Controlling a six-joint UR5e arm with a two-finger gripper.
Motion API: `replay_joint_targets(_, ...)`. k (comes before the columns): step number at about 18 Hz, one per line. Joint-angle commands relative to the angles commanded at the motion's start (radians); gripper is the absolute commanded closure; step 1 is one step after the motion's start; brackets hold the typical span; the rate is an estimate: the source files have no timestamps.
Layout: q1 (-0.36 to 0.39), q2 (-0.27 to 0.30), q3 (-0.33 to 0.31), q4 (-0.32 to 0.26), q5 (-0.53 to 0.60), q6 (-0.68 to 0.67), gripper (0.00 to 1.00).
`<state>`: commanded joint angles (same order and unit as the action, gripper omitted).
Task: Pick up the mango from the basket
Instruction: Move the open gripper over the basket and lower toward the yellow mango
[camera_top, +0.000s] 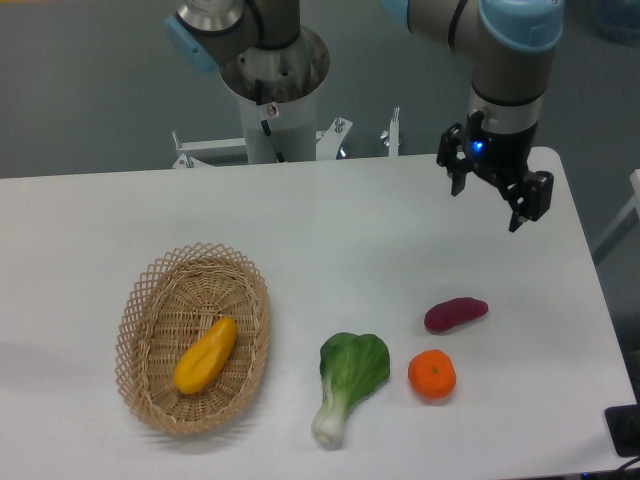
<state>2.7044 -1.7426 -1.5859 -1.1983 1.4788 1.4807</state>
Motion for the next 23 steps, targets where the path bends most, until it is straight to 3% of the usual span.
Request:
replay_joint_targets(2,-0.015,0.011,-0.037,0.051,-0.002,-0.089,0.0)
replay_joint_targets(7,-0.141,-0.001,-0.057,0.101,-0.002,-0.368,0.0)
replay_joint_targets(15,-0.34,-0.067,-0.069,0.115,-0.006,-0.654,0.0)
replay_joint_targets(17,-0.383,-0.098,-0.062,0.121,-0.006,-0.677,0.0)
replay_joint_targets(20,-0.448,-0.132,-0.072,0.193,-0.032,-0.698,0.0)
replay_joint_targets(23,-0.503,-0.182,-0.089,0.229,-0.031,-0.706,0.0)
